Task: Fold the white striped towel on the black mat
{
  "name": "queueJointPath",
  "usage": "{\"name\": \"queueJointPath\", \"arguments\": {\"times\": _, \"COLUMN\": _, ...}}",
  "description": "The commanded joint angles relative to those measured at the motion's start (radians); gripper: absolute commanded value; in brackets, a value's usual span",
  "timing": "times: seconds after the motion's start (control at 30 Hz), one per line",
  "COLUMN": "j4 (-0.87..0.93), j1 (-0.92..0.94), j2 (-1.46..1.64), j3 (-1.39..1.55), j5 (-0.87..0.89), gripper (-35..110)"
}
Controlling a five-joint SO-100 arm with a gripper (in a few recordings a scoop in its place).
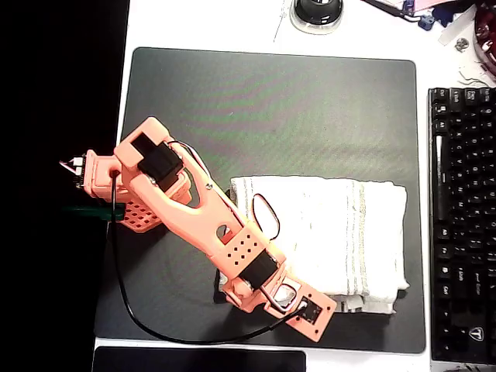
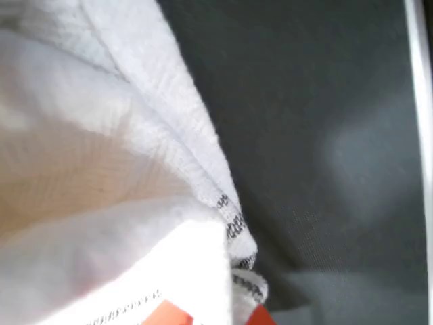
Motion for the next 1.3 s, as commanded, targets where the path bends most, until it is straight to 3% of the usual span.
{"name": "queueJointPath", "arguments": {"times": 0.0, "j4": 0.054, "j1": -0.005, "j2": 0.077, "j3": -0.055, "j5": -0.002, "gripper": 1}}
{"name": "queueJointPath", "arguments": {"times": 0.3, "j4": 0.141, "j1": -0.051, "j2": 0.166, "j3": -0.149, "j5": 0.032, "gripper": 3}}
{"name": "queueJointPath", "arguments": {"times": 0.67, "j4": 0.080, "j1": -0.035, "j2": 0.158, "j3": -0.067, "j5": 0.014, "gripper": 8}}
{"name": "queueJointPath", "arguments": {"times": 1.07, "j4": 0.058, "j1": -0.011, "j2": 0.129, "j3": -0.092, "j5": -0.060, "gripper": 0}}
{"name": "queueJointPath", "arguments": {"times": 1.27, "j4": 0.195, "j1": 0.012, "j2": 0.181, "j3": -0.150, "j5": -0.046, "gripper": 0}}
